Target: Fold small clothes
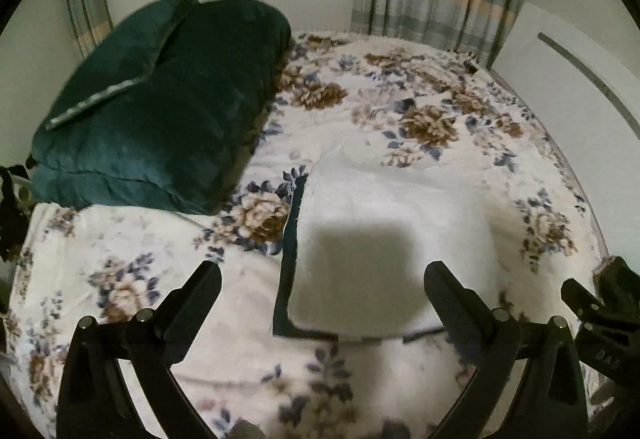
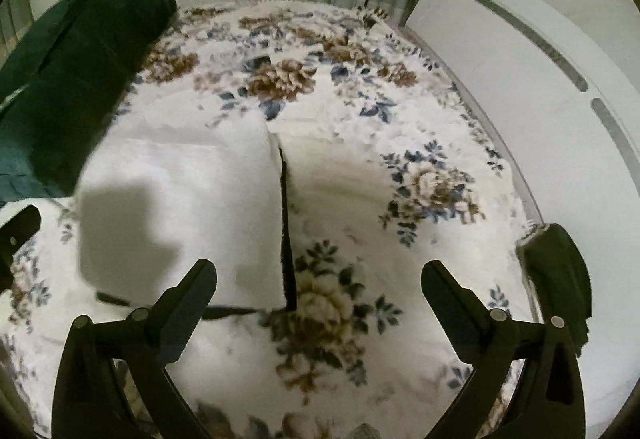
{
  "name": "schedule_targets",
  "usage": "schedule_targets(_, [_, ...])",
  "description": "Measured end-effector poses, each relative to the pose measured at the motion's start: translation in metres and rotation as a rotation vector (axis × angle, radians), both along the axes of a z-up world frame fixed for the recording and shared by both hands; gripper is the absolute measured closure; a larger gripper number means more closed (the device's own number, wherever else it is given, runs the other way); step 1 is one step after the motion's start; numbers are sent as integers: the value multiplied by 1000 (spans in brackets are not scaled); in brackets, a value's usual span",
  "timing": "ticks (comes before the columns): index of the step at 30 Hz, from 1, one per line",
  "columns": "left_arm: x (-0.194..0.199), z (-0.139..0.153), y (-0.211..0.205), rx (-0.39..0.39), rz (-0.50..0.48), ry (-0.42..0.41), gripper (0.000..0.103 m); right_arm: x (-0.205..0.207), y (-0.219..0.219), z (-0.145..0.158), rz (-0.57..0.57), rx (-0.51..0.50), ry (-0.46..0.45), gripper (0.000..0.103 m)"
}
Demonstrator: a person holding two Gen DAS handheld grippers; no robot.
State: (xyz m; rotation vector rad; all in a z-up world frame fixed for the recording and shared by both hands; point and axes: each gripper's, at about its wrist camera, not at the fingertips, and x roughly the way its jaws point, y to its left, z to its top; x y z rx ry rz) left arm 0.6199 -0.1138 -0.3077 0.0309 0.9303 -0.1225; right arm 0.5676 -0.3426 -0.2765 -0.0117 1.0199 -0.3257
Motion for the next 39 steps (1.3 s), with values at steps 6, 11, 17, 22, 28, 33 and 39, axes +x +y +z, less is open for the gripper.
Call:
schedule_targets(6, [-66,78,4,-2,11,-60,0,-73,11,92,6,-30,-88,0])
schedule_targets(11, [-127,146,6,-5,-4,-114,0,-145,18,169,7,-51,-146,0])
schedule_targets(17, [-195,216,7,-6,-24,-157,0,-231,27,256,4,-62,-222,0])
schedule_targets(22, [-240,255,11,-20,-25,-193,0,-289,36,319,31,-94,-295,0])
schedule_targets(28, [-281,290,16,-30,-3,-223,0,-349,46,373,63,-91,-356,0])
schedule_targets(33, [-305,306,19,-40,8,-232,0,-389,52,403,81,-85,-390,0])
schedule_targets(39, [-325,316,17,-31,24,-227,0,-414,50,417,98,-65,-394,0])
